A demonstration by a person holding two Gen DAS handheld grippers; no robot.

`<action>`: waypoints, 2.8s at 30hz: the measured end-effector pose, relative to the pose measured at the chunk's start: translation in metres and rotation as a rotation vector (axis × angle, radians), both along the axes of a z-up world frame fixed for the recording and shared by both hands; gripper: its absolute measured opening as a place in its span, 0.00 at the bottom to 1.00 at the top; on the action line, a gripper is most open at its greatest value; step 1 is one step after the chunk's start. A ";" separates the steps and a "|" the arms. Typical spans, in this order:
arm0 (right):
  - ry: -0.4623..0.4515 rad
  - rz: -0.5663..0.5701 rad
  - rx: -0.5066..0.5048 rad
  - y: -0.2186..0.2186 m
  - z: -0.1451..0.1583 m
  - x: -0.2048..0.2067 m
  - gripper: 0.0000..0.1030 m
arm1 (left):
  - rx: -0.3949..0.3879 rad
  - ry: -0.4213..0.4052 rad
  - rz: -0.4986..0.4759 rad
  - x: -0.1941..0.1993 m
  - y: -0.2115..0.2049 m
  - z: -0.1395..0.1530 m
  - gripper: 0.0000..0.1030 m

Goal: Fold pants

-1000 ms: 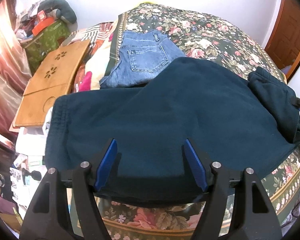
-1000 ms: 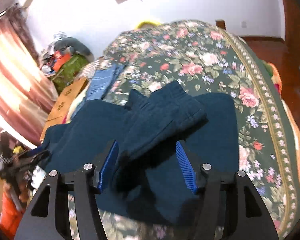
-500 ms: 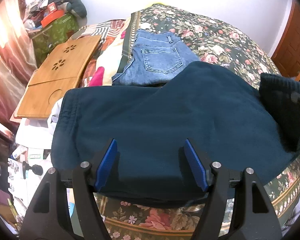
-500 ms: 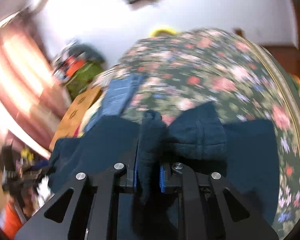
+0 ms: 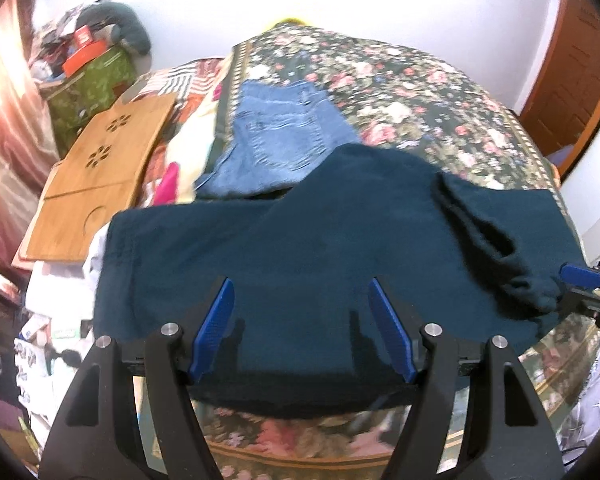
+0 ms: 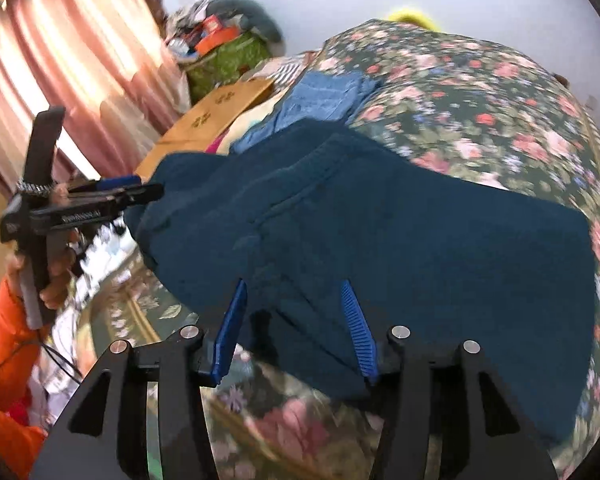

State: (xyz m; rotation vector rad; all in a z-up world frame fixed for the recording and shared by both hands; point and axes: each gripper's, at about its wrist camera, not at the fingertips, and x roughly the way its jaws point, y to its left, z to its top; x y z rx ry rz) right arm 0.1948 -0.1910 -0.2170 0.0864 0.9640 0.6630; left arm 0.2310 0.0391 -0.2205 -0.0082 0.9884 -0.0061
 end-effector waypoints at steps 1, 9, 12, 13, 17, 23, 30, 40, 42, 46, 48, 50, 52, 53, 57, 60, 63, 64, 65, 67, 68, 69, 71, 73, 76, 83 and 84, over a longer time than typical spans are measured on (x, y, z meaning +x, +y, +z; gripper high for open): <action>-0.006 -0.025 -0.002 -0.008 0.003 -0.001 0.45 | -0.009 0.000 -0.013 0.004 -0.007 0.002 0.68; -0.067 -0.318 -0.170 -0.107 0.004 -0.034 0.52 | -0.063 0.030 -0.122 0.030 -0.070 0.002 0.68; -0.032 -0.394 -0.220 -0.131 -0.012 -0.038 0.52 | -0.057 0.040 -0.150 0.037 -0.093 -0.002 0.69; -0.022 -0.406 -0.225 -0.134 -0.016 -0.039 0.52 | -0.043 0.039 -0.150 0.038 -0.097 -0.005 0.69; 0.011 -0.407 -0.215 -0.137 -0.030 -0.041 0.52 | 0.009 0.072 -0.135 0.042 -0.108 -0.025 0.69; 0.007 -0.407 -0.211 -0.130 -0.044 -0.032 0.52 | -0.018 0.152 -0.069 0.045 -0.087 -0.048 0.69; -0.021 -0.429 -0.209 -0.118 -0.052 -0.016 0.52 | 0.000 0.152 -0.051 0.045 -0.080 -0.044 0.69; -0.125 -0.575 -0.158 -0.142 -0.039 -0.011 0.52 | 0.041 0.039 -0.073 0.046 -0.090 -0.004 0.69; -0.141 -0.627 -0.153 -0.154 -0.037 -0.015 0.52 | 0.017 0.038 -0.094 0.049 -0.096 0.000 0.69; -0.104 -0.677 -0.124 -0.168 -0.043 -0.015 0.52 | -0.012 0.077 -0.147 0.057 -0.120 -0.011 0.69; -0.056 -0.657 -0.138 -0.168 -0.050 -0.013 0.52 | -0.004 0.097 -0.170 0.059 -0.134 -0.022 0.69; -0.029 -0.629 -0.137 -0.169 -0.053 -0.015 0.52 | 0.047 0.098 -0.176 0.059 -0.144 -0.029 0.69; 0.009 -0.603 -0.089 -0.176 -0.050 -0.020 0.52 | 0.098 0.116 -0.179 0.061 -0.150 -0.041 0.69; 0.022 -0.591 -0.060 -0.179 -0.047 -0.022 0.52 | 0.110 0.121 -0.177 0.061 -0.150 -0.045 0.69; 0.006 -0.518 -0.028 -0.186 -0.019 -0.040 0.52 | 0.077 0.137 -0.158 0.063 -0.138 -0.049 0.69; -0.070 -0.494 -0.029 -0.182 0.007 -0.051 0.52 | 0.031 0.117 -0.136 0.061 -0.131 -0.036 0.69; -0.123 -0.492 -0.010 -0.176 0.024 -0.046 0.52 | -0.020 0.084 -0.148 0.055 -0.133 -0.020 0.69; -0.139 -0.490 -0.009 -0.172 0.026 -0.042 0.52 | -0.023 0.075 -0.154 0.054 -0.135 -0.017 0.69; -0.142 -0.492 -0.012 -0.169 0.024 -0.037 0.52 | -0.020 0.064 -0.164 0.052 -0.139 -0.014 0.69; -0.118 -0.493 -0.012 -0.161 0.014 -0.021 0.52 | 0.009 0.054 -0.190 0.050 -0.148 -0.015 0.69; -0.096 -0.490 -0.013 -0.157 0.007 -0.014 0.52 | 0.024 0.060 -0.198 0.050 -0.151 -0.018 0.69; -0.074 -0.482 -0.020 -0.152 -0.001 -0.008 0.52 | 0.042 0.077 -0.207 0.050 -0.154 -0.025 0.69; -0.026 -0.454 -0.064 -0.140 -0.023 0.003 0.52 | 0.057 0.112 -0.210 0.051 -0.156 -0.039 0.70; 0.027 -0.434 -0.106 -0.135 -0.043 0.005 0.52 | 0.047 0.104 -0.190 0.051 -0.151 -0.048 0.82; 0.064 -0.437 -0.071 -0.142 -0.063 0.000 0.52 | 0.036 0.110 -0.188 0.051 -0.147 -0.050 0.83; 0.089 -0.435 -0.080 -0.154 -0.055 -0.020 0.52 | 0.087 0.074 -0.186 0.039 -0.136 -0.044 0.83; 0.097 -0.434 -0.078 -0.156 -0.054 -0.024 0.52 | 0.088 0.072 -0.177 0.037 -0.130 -0.043 0.83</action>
